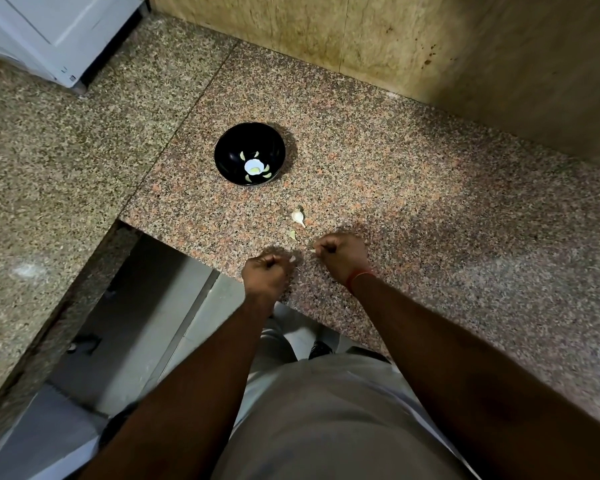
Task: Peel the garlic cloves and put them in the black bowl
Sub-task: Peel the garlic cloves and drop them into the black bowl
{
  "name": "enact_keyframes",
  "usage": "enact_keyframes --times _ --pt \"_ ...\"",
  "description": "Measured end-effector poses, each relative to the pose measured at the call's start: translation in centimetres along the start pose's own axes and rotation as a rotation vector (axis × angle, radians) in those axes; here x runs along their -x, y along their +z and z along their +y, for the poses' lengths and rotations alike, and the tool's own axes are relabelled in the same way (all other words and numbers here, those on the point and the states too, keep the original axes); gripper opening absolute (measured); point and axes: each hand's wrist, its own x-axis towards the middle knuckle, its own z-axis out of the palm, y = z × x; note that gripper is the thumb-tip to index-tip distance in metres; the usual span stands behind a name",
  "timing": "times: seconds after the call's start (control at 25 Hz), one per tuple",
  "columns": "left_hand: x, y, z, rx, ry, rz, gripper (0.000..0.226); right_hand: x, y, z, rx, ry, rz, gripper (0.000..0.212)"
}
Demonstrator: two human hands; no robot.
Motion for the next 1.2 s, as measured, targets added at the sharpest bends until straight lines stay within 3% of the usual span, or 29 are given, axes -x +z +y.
enact_keyframes --times 0.2,0.4,0.52,0.8,0.92,1.04,1.2 --pt "-0.1 -0.9 -0.8 -0.067 0.064 -0.018 0.017 0.0 0.5 0.1 0.030 -0.029 0.092 0.022" --pt "-0.1 -1.8 -1.8 -0.035 0.040 -0.043 0.004 1.2 0.7 0.7 0.105 -0.154 0.208 0.016" --pt "-0.2 -1.8 -2.3 -0.084 0.056 0.006 0.002 2.2 1.4 0.6 0.176 -0.170 0.101 0.012" --pt "0.3 -2.0 -3.2 -0.003 0.091 0.066 0.020 2.7 3.6 -1.0 0.362 -0.286 -0.144 0.041" --pt "0.2 -2.3 -3.8 0.033 0.095 0.097 0.027 2.6 4.1 -1.4 0.441 -0.352 -0.161 0.042" --pt "0.2 -2.3 -4.1 0.045 0.096 0.117 0.018 2.5 4.1 -1.3 0.473 -0.358 -0.111 0.032" --pt "-0.4 -2.2 -5.3 0.074 0.084 0.120 0.020 3.1 4.5 -1.1 0.520 -0.344 -0.124 0.042"
